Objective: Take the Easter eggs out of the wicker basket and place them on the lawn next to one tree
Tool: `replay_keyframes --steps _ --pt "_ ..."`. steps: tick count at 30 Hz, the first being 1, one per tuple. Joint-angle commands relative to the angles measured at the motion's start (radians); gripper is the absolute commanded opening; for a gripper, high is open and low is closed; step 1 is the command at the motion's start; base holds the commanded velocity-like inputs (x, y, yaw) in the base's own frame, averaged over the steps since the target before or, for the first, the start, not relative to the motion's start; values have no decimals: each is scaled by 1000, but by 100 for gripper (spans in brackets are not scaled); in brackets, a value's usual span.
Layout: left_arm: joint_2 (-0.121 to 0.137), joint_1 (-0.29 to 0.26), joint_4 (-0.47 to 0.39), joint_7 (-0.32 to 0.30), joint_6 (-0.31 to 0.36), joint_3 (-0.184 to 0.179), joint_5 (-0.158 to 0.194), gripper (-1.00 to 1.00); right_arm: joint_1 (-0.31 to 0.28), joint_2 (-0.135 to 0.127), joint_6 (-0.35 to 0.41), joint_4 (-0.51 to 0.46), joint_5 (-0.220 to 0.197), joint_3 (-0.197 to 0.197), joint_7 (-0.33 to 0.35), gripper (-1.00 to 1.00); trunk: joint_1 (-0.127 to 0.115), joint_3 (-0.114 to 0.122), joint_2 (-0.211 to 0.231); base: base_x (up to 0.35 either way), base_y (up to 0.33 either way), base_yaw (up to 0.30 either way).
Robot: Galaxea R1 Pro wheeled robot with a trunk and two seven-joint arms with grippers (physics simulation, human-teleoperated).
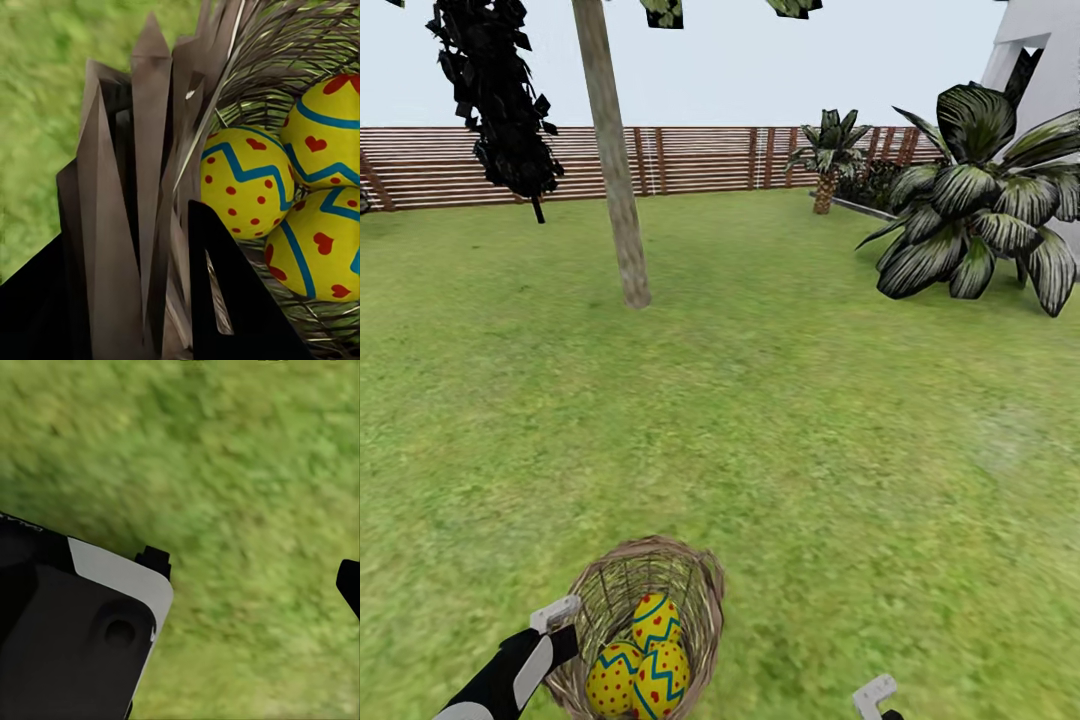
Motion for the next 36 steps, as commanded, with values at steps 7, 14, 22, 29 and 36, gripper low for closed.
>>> replay_keyframes --steps 7,14,22,29,36 --pt "-1 -1 -3 5 4 2 17 -100 0 -1 -5 1 8 -5 3 100 1 9 -2 0 0 0" --pt "-1 -1 -3 5 4 2 17 -100 0 0 -5 1 7 -5 3 100 1 20 -2 0 0 0" --pt "-2 -1 -3 5 4 2 17 -100 0 1 -4 1 3 -5 3 100 1 30 -2 0 0 0" --pt "-2 -1 -2 5 4 2 17 -100 39 5 -4 19 0 -5 3 100 1 40 -2 0 0 0" --pt "-2 -1 -1 5 4 2 17 -100 39 5 -3 18 -3 -5 3 100 1 51 -2 0 0 -40"
